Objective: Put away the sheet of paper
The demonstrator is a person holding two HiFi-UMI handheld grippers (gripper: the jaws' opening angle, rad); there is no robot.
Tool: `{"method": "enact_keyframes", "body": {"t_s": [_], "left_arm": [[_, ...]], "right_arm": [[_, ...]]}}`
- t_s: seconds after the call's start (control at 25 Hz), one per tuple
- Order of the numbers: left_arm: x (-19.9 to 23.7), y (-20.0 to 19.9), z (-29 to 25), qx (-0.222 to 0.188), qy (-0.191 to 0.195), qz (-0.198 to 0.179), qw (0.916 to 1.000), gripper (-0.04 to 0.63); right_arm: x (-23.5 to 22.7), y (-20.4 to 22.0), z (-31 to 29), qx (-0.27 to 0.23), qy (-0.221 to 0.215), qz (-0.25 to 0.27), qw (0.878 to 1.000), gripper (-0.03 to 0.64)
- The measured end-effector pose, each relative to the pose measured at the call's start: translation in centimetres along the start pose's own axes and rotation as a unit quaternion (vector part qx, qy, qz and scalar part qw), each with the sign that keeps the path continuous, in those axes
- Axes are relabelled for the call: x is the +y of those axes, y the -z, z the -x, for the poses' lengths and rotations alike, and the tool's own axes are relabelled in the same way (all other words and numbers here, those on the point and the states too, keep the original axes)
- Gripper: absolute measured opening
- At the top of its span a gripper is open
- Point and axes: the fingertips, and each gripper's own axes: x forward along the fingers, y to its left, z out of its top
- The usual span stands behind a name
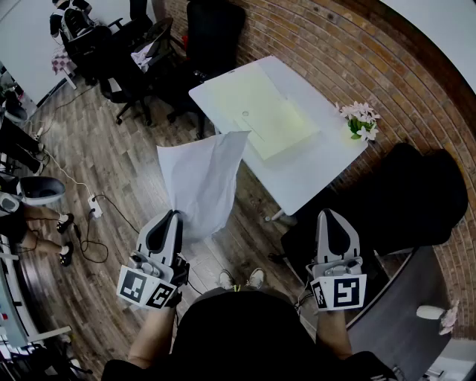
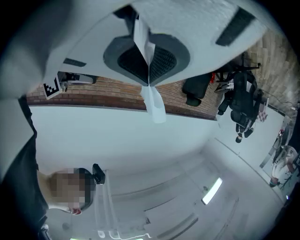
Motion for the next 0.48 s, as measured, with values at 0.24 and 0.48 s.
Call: {"method": "enact_keyframes", "body": {"t_s": [0.24,0.48], "left_arm": [[0.8,0.2,0.1,0.001,0.001,0.002,1.0000,0.031],[2.5,0.2,0.4,-0.002,0.008,0.006,0.9999,0.031]], "right_arm": [[0.7,0.2,-0.5,0.002,0.001,-0.002,1.000,0.014],[1.7,-0.8,-0.8,-0.020,0.014,-0.022,0.999,0.014]]}}
